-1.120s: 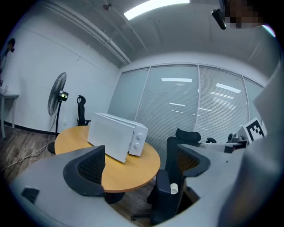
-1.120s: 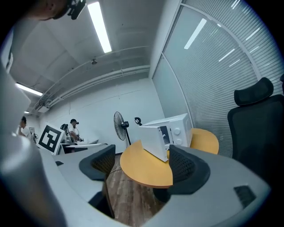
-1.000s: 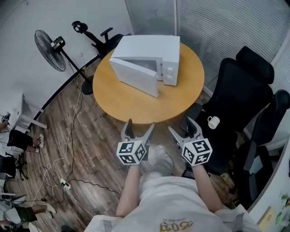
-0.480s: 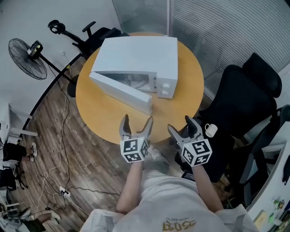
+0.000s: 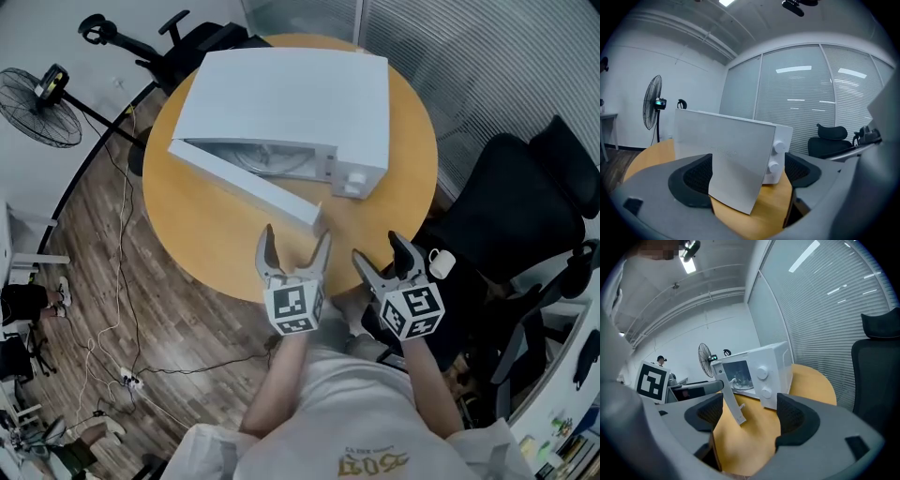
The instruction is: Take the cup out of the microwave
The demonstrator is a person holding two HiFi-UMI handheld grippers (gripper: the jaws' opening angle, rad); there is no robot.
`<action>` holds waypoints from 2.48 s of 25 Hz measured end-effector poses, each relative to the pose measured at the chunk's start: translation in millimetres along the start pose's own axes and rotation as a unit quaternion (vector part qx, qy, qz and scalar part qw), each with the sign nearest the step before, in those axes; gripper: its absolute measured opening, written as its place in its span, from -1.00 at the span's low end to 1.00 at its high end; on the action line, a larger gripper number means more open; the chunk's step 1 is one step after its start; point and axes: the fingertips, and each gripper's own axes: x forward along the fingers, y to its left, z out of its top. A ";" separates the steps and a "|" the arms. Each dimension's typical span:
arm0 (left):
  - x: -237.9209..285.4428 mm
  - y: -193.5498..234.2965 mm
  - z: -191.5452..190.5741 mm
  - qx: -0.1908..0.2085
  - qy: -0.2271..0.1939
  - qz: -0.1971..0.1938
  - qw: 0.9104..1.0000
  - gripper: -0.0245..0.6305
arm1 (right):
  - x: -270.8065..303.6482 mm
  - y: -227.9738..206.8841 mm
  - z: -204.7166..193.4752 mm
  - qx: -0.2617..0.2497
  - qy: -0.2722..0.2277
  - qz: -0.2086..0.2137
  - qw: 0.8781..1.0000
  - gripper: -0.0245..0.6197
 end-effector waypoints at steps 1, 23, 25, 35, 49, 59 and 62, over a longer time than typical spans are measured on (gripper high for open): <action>1.1 0.4 -3.3 0.001 0.004 0.004 1.000 0.54 | -0.2 0.2 -0.8 -0.001 0.003 0.001 1.000 0.18; 35.6 23.4 -16.6 0.047 0.008 0.073 0.996 0.60 | -28.4 -20.5 -14.5 0.010 0.031 -0.022 0.999 0.16; 34.0 24.1 -15.9 0.054 0.009 0.072 0.996 0.62 | -29.1 -18.4 -14.4 0.010 0.031 -0.018 0.999 0.16; 6.1 30.4 -25.9 0.041 0.016 0.082 0.996 0.53 | -37.7 -1.3 -20.2 0.010 0.031 0.008 0.999 0.13; -36.3 39.6 -34.3 0.031 0.018 0.113 0.993 0.23 | -59.2 20.8 -31.7 0.004 0.036 0.037 0.999 0.09; -51.7 42.2 -38.2 0.032 0.015 0.126 0.991 0.03 | -64.5 34.4 -33.0 -0.003 0.034 0.055 0.998 0.07; -55.0 44.4 -38.4 0.040 0.016 0.131 0.990 0.04 | -65.9 34.3 -33.5 -0.004 0.035 0.057 0.998 0.07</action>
